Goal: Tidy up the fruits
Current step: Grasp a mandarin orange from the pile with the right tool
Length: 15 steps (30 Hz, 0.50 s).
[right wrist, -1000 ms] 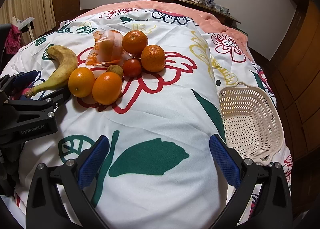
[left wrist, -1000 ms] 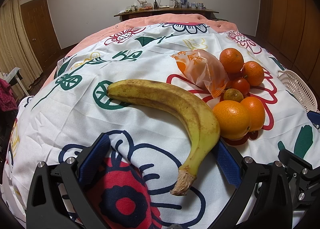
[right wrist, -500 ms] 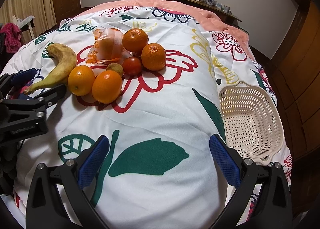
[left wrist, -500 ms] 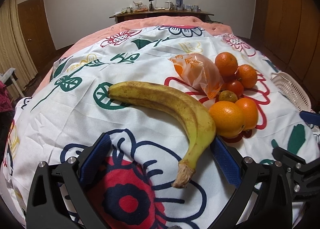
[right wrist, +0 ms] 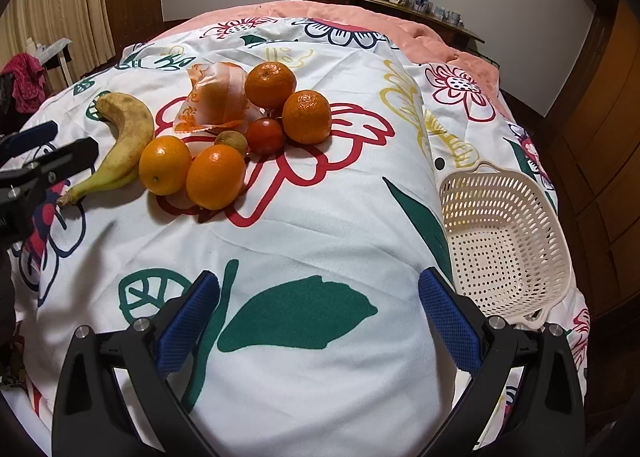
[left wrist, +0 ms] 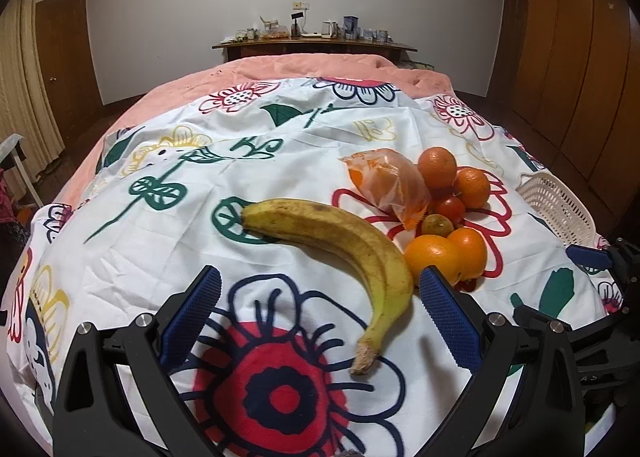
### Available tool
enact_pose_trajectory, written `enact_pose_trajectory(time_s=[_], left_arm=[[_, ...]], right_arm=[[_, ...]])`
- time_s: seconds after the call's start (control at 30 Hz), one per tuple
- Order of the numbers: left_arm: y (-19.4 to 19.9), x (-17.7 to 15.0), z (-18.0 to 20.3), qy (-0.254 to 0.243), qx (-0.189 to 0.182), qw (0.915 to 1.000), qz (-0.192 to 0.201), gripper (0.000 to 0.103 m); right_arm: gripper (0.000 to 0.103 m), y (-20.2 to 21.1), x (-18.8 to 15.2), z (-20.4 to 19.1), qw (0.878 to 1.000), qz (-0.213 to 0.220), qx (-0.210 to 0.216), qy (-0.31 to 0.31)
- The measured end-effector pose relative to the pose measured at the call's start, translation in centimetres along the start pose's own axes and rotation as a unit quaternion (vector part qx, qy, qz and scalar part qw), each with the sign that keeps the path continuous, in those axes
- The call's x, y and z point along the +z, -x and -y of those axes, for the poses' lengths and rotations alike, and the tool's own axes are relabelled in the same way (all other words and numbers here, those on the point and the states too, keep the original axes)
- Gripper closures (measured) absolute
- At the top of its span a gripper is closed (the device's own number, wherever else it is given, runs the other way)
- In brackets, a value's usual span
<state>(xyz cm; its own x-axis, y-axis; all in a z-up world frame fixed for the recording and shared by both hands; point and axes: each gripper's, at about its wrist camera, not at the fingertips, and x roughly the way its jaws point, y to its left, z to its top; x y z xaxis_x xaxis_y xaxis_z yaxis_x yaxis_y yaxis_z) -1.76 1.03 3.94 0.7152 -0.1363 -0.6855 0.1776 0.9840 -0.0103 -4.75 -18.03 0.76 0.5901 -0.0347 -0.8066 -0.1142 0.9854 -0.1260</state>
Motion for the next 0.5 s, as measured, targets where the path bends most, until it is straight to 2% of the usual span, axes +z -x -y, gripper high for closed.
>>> enact_pose_trajectory(time_s=[0.3, 0.5], left_arm=[[-1.1, -0.3, 0.1, -0.015, 0.004, 0.9997, -0.017, 0.002], [-0.4, 1.3, -0.3, -0.016, 0.015, 0.9997, 0.001, 0.002]], right_arm=[[0.005, 1.4, 1.0, 2.1, 0.997, 0.013, 0.071, -0.042], [0.005, 1.6, 3.9, 3.0, 0.993, 0.030, 0.105, -0.052]])
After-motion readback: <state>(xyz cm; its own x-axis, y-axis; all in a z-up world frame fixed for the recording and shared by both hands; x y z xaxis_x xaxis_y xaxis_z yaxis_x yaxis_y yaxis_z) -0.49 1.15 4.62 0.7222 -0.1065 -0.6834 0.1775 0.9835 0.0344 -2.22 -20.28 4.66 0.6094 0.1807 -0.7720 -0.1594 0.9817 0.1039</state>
